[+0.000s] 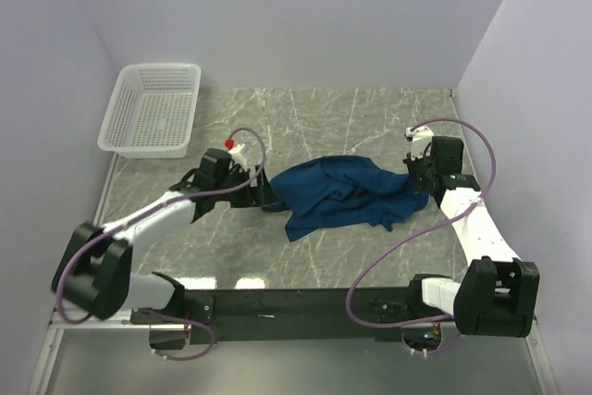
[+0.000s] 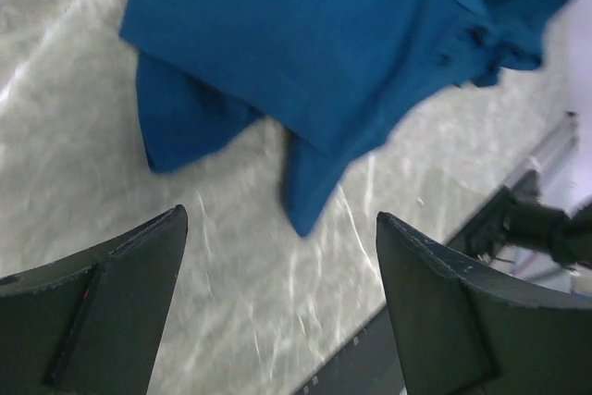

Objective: Fold and stack the t-shirts
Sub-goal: Flatten the tshirt out

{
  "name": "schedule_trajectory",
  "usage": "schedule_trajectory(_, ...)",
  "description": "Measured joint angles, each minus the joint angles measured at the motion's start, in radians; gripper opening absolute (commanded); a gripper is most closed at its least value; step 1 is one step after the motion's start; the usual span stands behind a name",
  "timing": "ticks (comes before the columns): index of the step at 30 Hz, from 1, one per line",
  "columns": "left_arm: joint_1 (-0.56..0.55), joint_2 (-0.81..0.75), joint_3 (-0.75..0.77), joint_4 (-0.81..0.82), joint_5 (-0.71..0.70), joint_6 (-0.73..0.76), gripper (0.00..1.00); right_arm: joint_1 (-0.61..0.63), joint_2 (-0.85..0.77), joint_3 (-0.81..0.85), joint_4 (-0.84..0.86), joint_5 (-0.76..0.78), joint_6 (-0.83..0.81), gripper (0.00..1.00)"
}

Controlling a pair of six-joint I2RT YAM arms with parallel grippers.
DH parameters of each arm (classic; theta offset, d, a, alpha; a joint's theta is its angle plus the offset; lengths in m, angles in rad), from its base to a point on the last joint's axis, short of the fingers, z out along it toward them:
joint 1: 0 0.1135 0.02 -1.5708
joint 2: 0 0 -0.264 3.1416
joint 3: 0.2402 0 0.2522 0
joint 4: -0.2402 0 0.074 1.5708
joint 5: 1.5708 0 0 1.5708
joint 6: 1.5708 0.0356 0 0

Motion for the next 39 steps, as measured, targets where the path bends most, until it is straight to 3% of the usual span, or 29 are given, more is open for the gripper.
schedule_trajectory(14, -0.074, 0.524, 0.422, -0.100, -0.273, 0.016, 0.77, -0.001, -0.001, -0.005, 0.006, -0.089, 0.004, 0.00)
schedule_trajectory(17, -0.076, 0.567, 0.458, -0.139, -0.324, 0.019, 0.68, -0.001, -0.001, -0.005, 0.006, -0.100, 0.004, 0.00)
schedule_trajectory(21, -0.081, 0.587, 0.484, -0.165, -0.343, 0.033, 0.30, -0.002, -0.001, -0.005, 0.006, -0.109, 0.004, 0.00)
schedule_trajectory(23, -0.085, 0.589, 0.484, -0.177, -0.347, 0.032, 0.23, -0.002, -0.001, -0.005, 0.006, -0.114, 0.004, 0.00)
schedule_trajectory(24, -0.088, 0.584, 0.484, -0.178, -0.352, 0.034, 0.10, -0.002, -0.001, -0.005, 0.006, -0.115, 0.004, 0.00)
schedule_trajectory(25, -0.092, 0.579, 0.484, -0.180, -0.358, 0.031, 0.05, -0.002, -0.001, -0.005, 0.006, -0.118, 0.004, 0.00)
schedule_trajectory(39, -0.101, 0.216, 0.526, -0.242, -0.384, 0.064, 0.02, -0.002, -0.056, -0.001, -0.027, -0.159, -0.039, 0.00)
